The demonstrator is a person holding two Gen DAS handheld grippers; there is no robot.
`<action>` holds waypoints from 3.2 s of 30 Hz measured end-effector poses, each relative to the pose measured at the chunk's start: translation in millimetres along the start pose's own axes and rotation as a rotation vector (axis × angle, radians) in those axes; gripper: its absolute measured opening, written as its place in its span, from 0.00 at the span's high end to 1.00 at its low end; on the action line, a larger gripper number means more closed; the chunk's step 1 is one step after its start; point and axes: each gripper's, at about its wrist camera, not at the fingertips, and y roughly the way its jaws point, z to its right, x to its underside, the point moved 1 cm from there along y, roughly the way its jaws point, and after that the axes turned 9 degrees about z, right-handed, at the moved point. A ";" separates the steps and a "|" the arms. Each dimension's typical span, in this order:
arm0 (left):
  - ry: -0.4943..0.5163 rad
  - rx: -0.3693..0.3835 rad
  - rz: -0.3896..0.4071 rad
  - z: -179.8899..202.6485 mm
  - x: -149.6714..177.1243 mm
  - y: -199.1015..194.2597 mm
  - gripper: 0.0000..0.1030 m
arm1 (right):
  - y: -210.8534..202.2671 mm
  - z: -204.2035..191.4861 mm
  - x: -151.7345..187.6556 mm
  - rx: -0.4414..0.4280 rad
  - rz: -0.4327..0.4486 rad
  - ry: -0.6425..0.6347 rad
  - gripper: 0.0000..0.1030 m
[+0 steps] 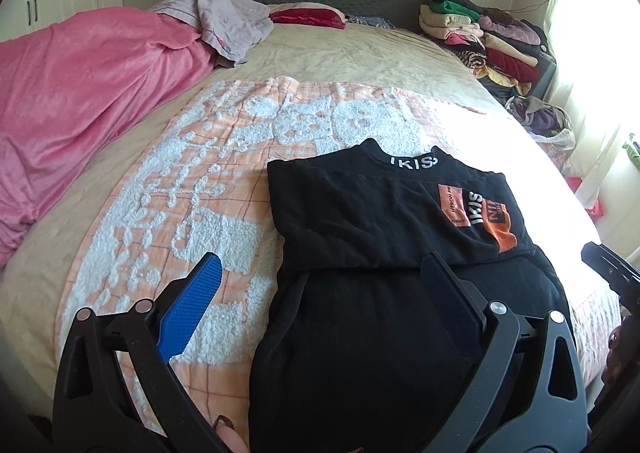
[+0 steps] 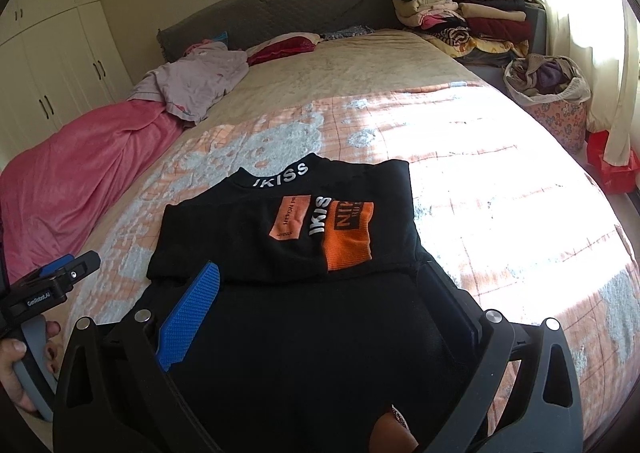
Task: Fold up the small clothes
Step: 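Grasp the hem with both grippers and fold it toward the collar, then grasp the folded edge of the black sweatshirt with both grippers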
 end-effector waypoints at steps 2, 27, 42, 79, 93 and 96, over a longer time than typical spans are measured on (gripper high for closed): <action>0.000 -0.001 -0.001 0.7 4.0 -3.7 0.09 | -4.2 1.6 3.5 0.001 -0.001 -0.004 0.04; -0.001 -0.046 -0.029 -10.6 49.8 -35.0 0.09 | -51.0 30.5 46.4 0.020 -0.001 0.002 0.04; 0.017 -0.080 -0.112 -24.0 90.4 -34.2 0.09 | -55.9 60.1 91.3 0.077 -0.077 0.017 0.04; -0.108 0.059 -0.318 -52.5 172.8 -18.2 0.51 | -66.7 105.7 158.9 0.020 -0.219 0.063 0.09; -0.161 0.109 -0.317 -63.4 179.2 -25.9 0.53 | -80.8 101.8 149.3 -0.083 -0.163 0.066 0.92; -0.167 0.122 -0.323 -62.1 182.4 -29.5 0.58 | -84.4 100.9 136.8 -0.093 -0.124 0.088 0.92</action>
